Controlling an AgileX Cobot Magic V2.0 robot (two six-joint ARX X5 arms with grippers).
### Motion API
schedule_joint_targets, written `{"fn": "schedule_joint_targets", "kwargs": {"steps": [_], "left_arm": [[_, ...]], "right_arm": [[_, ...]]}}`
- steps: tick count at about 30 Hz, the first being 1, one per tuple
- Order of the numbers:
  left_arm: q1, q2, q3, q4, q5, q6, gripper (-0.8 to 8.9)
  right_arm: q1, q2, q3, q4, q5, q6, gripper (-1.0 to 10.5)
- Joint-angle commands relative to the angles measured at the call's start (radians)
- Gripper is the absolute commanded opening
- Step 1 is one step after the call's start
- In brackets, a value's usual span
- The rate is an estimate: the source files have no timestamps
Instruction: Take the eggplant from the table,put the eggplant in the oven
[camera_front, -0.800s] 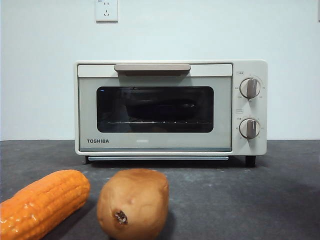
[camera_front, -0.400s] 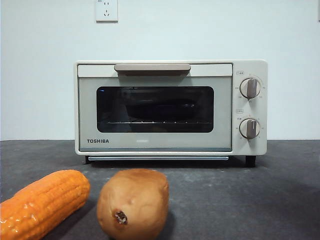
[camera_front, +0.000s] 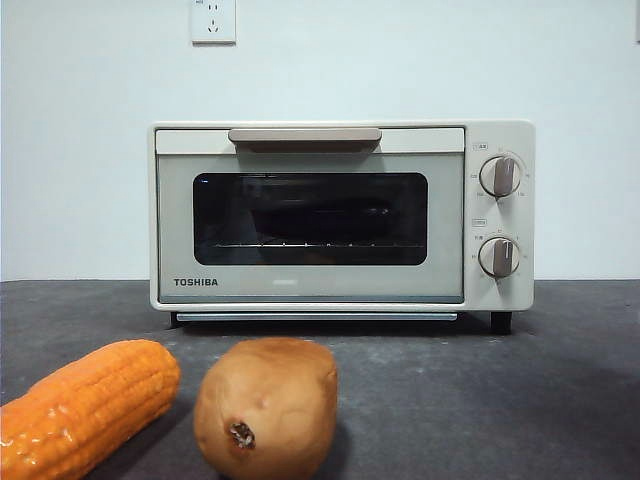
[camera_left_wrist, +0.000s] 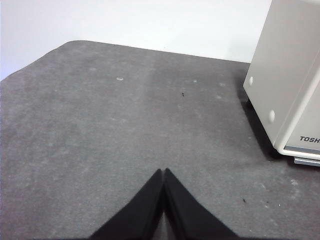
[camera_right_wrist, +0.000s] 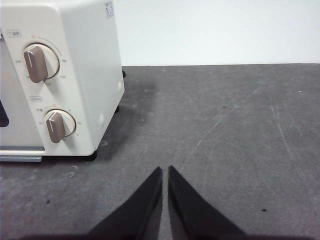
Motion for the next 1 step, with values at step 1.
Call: {"fn": "schedule_joint_targets", "kwargs": {"steps": [1], "left_arm": [[0.002, -0.001, -0.026, -0.006, 0.002, 0.005, 0.04]], "right_arm": [[-0.002, -0.003, -0.005, 0.006, 0.002, 0.011, 0.0]]}}
